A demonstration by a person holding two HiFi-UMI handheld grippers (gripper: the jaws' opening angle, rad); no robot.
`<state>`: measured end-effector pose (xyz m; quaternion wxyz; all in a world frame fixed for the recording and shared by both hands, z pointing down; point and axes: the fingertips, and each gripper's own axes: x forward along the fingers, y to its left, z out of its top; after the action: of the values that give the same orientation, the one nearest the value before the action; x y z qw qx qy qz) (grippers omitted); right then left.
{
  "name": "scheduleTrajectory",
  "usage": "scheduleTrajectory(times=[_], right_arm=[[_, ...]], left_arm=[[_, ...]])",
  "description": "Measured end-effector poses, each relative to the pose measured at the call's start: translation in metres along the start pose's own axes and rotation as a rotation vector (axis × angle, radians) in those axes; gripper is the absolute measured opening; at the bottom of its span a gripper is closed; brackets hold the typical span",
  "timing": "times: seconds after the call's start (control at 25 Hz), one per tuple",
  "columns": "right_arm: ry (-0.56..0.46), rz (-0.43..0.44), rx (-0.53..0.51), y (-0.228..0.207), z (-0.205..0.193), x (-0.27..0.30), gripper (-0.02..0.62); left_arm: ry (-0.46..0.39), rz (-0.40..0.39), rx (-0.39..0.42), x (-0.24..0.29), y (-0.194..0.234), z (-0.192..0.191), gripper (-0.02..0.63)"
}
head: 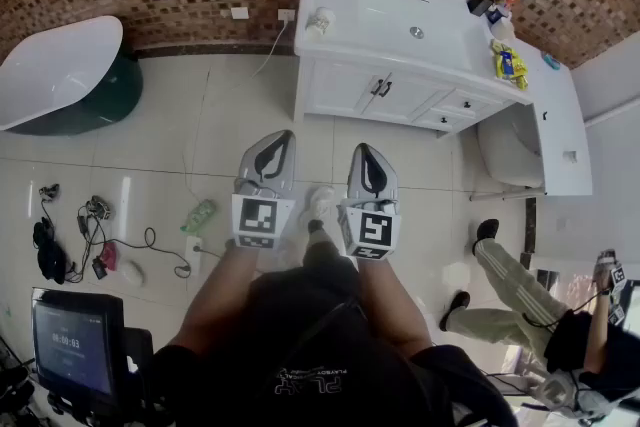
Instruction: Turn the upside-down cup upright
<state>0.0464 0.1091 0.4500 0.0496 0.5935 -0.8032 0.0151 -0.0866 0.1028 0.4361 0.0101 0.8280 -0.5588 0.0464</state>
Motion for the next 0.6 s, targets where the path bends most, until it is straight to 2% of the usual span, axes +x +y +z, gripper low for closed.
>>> scheduleTrajectory(times=[0.6], right_arm=[[0.018, 0.012, 0.015, -0.023, -0.005, 0.085, 0.014]], left_arm=[[0.042, -0.013, -0.005, 0.078, 0.025, -0.012, -0.006]])
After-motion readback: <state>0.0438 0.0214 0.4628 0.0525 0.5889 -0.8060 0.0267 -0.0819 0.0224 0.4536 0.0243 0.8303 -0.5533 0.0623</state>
